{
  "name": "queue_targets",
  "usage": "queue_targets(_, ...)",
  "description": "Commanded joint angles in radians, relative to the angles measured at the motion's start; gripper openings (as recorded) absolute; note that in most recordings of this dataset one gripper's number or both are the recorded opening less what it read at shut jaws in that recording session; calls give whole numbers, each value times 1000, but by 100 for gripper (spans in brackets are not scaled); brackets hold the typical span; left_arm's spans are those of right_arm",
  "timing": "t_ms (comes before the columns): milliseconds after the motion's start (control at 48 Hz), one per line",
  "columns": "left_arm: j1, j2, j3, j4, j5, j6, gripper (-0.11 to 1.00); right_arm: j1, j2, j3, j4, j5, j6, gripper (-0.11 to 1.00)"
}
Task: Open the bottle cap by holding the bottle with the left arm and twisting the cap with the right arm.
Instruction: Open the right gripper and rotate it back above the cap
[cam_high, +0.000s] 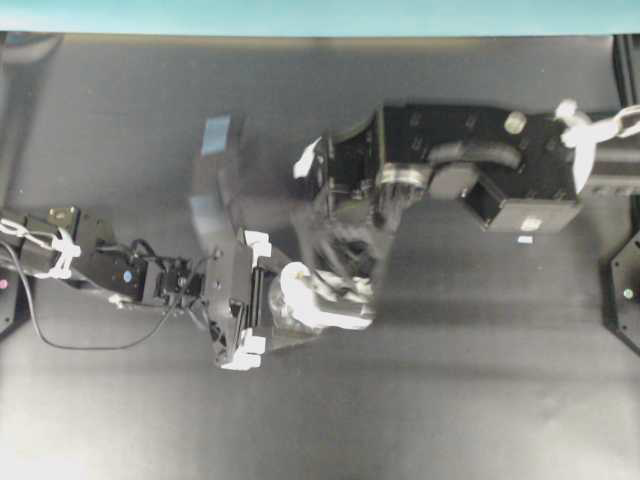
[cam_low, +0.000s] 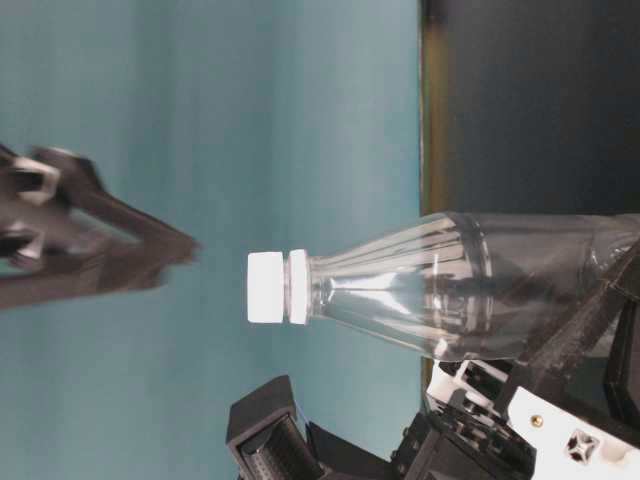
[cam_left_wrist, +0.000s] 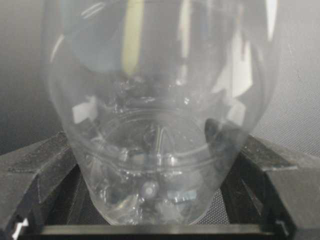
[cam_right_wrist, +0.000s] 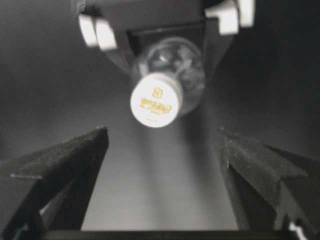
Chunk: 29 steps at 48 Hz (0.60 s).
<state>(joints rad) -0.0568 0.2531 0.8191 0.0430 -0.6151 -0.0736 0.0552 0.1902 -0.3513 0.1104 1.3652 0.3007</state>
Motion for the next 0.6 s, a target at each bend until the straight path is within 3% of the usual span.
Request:
queue_targets(0,-3,-2,-8,3,0,-3,84,-11,15,-86,3,60,160,80)
queue_targets(83,-3,-2,-6,3,3,-3,84,-5,51,-141,3,137,273,80)
queue_targets(187,-2,-2,-3,3,3,-3,84,15,97,-201,3,196,342,80)
queue_targets(396,-2,-3,0,3,5,-3,84,25,155,-216,3,201,399,80)
queue_targets(583,-3,-3,-2,3,5,-3,84,23,189,-206,3,179,402,80)
